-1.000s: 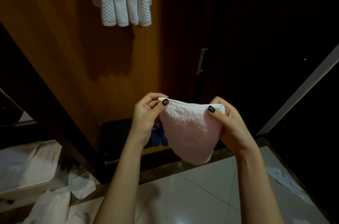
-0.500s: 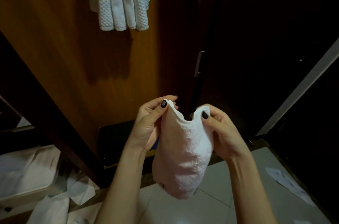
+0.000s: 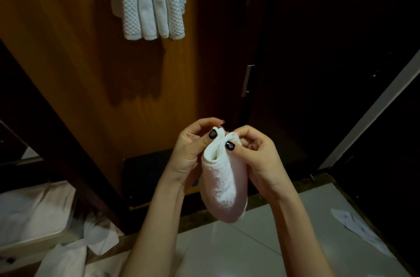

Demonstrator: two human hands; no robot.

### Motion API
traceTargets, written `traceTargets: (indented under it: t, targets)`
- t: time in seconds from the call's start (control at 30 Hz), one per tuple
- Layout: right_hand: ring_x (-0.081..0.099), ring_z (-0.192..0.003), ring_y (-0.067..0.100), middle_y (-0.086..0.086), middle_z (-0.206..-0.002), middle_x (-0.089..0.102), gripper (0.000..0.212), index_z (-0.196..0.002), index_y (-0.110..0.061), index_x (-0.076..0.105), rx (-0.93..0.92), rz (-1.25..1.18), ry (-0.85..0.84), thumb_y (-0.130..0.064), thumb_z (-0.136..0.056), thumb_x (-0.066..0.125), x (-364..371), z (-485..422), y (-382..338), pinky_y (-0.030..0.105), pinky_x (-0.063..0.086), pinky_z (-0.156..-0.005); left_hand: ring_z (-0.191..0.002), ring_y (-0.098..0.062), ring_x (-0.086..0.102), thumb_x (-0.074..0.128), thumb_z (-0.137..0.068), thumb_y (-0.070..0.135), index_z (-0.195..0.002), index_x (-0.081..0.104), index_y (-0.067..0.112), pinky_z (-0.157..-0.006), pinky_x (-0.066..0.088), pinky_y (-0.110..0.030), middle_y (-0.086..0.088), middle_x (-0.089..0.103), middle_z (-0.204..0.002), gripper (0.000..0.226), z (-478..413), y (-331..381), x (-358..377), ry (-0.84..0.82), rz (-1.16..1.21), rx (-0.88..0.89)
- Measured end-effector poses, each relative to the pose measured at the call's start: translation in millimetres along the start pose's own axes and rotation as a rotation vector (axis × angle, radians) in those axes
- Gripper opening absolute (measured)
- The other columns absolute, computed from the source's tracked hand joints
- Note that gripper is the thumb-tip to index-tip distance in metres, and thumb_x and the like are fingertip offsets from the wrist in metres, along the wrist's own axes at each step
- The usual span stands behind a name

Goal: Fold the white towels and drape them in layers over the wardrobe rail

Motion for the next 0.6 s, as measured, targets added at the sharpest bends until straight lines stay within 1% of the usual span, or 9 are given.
traceTargets:
  t: [0.13, 0.2, 0.27, 0.33, 0.4, 0.43, 0.5, 0.53, 0.6]
  targets:
    - [0.069, -0.094, 0.018, 0.002, -0.094, 0.072, 0.01, -0.081, -0.01, 0.067, -0.028, 0.017, 0.021, -0.012, -0.077, 0.076, 1, -5, 1, 0.027, 0.054, -0.079, -0.068, -0.015, 0.066, 0.077, -0.07, 0.016, -0.085, 0.061, 0.017, -0.056, 0.054, -0.026, -0.004, 0.069, -0.081, 0.022, -2, -4, 0, 0.014, 0.084, -0.026]
    - [0.067, -0.102, 0.019, 0.003, -0.102, 0.071, 0.009, -0.081, -0.007, 0.066, -0.043, 0.014, 0.034, -0.009, -0.077, 0.074, -1, -7, 2, 0.028, 0.053, -0.083, -0.07, -0.016, 0.067, 0.067, -0.077, 0.005, -0.078, 0.06, 0.013, -0.057, 0.055, -0.026, -0.005, 0.07, -0.086, 0.011, -3, -2, 2, 0.019, 0.093, -0.036]
    - [0.067, -0.102, 0.02, 0.004, -0.103, 0.071, 0.007, -0.079, -0.012, 0.068, -0.045, 0.001, 0.039, -0.01, -0.077, 0.075, -2, -9, 5, 0.03, 0.054, -0.083, -0.075, -0.014, 0.067, 0.071, -0.076, 0.006, -0.065, 0.068, 0.015, -0.063, 0.056, -0.026, 0.0, 0.069, -0.094, 0.014, -5, 0, 0, 0.024, 0.004, -0.024]
    - [0.068, -0.096, 0.021, 0.004, -0.095, 0.071, 0.008, -0.078, -0.016, 0.069, -0.052, 0.034, 0.056, -0.013, -0.077, 0.076, -4, -9, 7, 0.03, 0.055, -0.081, -0.071, -0.007, 0.06, 0.073, -0.08, 0.017, -0.061, 0.072, 0.019, -0.062, 0.05, -0.021, 0.004, 0.06, -0.097, 0.019, -4, 7, -4, 0.037, -0.15, -0.005]
    - [0.068, -0.09, 0.017, 0.001, -0.089, 0.071, 0.008, -0.081, -0.013, 0.068, -0.078, 0.079, 0.116, -0.016, -0.076, 0.075, -7, -10, 6, 0.028, 0.055, -0.077, -0.066, -0.001, 0.059, 0.058, -0.088, 0.034, -0.07, 0.076, 0.019, -0.058, 0.046, -0.014, 0.004, 0.06, -0.097, 0.03, -1, 14, -9, 0.051, -0.256, 0.002]
    - [0.068, -0.088, 0.016, 0.001, -0.088, 0.071, 0.009, -0.082, -0.011, 0.068, -0.096, 0.1, 0.16, -0.016, -0.077, 0.073, -8, -10, 5, 0.026, 0.054, -0.075, -0.072, -0.003, 0.065, 0.051, -0.088, 0.041, -0.08, 0.078, 0.018, -0.062, 0.049, -0.013, 0.003, 0.065, -0.1, 0.036, 1, 17, -10, 0.036, -0.304, 0.002]
    - [0.068, -0.084, 0.014, 0.002, -0.085, 0.071, 0.008, -0.084, -0.007, 0.068, -0.13, 0.147, 0.251, -0.012, -0.08, 0.073, -12, -13, 2, 0.024, 0.054, -0.071, -0.1, -0.012, 0.068, 0.049, -0.082, 0.049, -0.105, 0.073, 0.017, -0.082, 0.054, -0.021, 0.001, 0.071, -0.11, 0.045, 3, 20, -9, -0.033, -0.428, 0.006]
    - [0.068, -0.083, 0.014, 0.003, -0.084, 0.072, 0.007, -0.085, -0.005, 0.068, -0.145, 0.181, 0.287, -0.01, -0.082, 0.073, -13, -13, 2, 0.024, 0.054, -0.07, -0.106, -0.013, 0.066, 0.055, -0.081, 0.045, -0.112, 0.069, 0.017, -0.087, 0.053, -0.025, 0.001, 0.071, -0.112, 0.044, 3, 20, -8, -0.058, -0.491, 0.017]
    - [0.069, -0.084, 0.015, 0.005, -0.084, 0.072, 0.006, -0.085, -0.005, 0.07, -0.172, 0.257, 0.334, -0.009, -0.083, 0.073, -13, -14, 2, 0.025, 0.055, -0.073, -0.105, -0.01, 0.066, 0.067, -0.082, 0.025, -0.116, 0.065, 0.021, -0.085, 0.054, -0.026, 0.007, 0.071, -0.111, 0.034, 0, 19, -9, -0.038, -0.569, 0.053]
Point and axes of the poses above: each hand's wrist, its own z-axis away from the middle knuckle, its own x-axis out of the palm, y = z × x, the point moved 5 cm from there along -z, towards the middle knuckle
